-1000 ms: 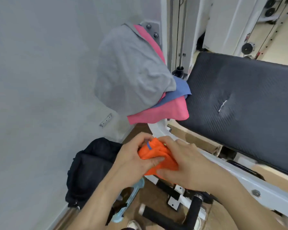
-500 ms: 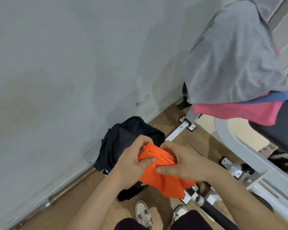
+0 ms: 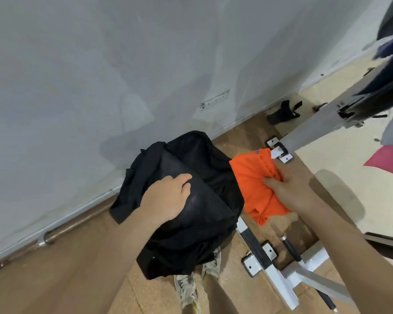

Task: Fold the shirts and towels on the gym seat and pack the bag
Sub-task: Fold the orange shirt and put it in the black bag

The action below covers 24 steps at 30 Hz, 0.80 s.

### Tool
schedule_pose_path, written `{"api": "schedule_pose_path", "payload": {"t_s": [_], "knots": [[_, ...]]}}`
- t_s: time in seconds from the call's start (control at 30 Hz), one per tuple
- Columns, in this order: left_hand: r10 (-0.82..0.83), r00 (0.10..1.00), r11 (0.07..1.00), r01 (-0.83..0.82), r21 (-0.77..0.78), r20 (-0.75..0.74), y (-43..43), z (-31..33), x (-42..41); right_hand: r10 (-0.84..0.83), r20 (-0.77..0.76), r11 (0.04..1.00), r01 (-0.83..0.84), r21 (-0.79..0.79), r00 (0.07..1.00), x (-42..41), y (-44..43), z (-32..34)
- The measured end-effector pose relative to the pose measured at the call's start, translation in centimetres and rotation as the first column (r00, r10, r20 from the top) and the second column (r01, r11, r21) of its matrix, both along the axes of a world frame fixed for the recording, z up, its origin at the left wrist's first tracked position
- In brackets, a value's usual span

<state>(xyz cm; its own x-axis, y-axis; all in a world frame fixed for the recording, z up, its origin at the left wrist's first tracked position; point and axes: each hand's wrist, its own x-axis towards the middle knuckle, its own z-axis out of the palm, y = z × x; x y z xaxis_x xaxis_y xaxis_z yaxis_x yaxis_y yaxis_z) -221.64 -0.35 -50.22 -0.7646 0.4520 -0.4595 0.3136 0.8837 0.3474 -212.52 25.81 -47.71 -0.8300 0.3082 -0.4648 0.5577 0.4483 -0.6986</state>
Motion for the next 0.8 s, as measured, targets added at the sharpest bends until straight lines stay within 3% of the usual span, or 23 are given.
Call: {"api": "schedule_pose_path", "payload": {"t_s": [0.17,0.23,0.33,0.4,0.5,0.57,0.7,0.8], "knots": [[-0.099,0.995,0.965,0.099,-0.245,0.015,4.8,-8.8,-3.0,0.128,0.013,0.99,-0.128,0.065,0.992,-3.9,-0.2,-7.7],[-0.081,0.997,0.963,0.082,-0.257,0.015,5.4,-10.3,-3.6,0.154,-0.007,0.987,-0.153,0.056,0.988,-5.0,-0.7,-9.7],[0.111,0.993,0.993,-0.112,-0.036,-0.039,3.9,-10.0,-2.5,0.173,0.022,0.984,-0.174,0.03,0.985,-6.3,-1.3,-11.8],[0.256,0.967,0.961,-0.254,0.105,0.001,2.0,-8.7,-0.8,0.211,0.072,0.973,-0.216,0.079,0.975,-7.1,-1.5,-13.0],[0.426,0.898,0.873,-0.439,0.213,0.107,-0.9,-7.4,1.3,0.28,0.154,0.925,-0.31,0.219,0.947,-7.8,-2.5,-13.1],[0.434,0.892,0.854,-0.452,0.257,0.125,-1.8,-7.2,2.0,0.308,0.133,0.911,-0.332,0.243,0.942,-8.4,-3.8,-11.9],[0.397,0.903,0.85,-0.43,0.304,0.167,-2.2,-7.2,2.3,0.209,0.014,0.975,-0.207,-0.077,0.978,-10.5,-8.0,-11.2],[0.388,0.901,0.845,-0.431,0.316,0.191,-2.4,-7.3,2.1,0.274,0.127,0.953,-0.252,-0.17,0.953,-11.6,-11.5,-14.0]]}}
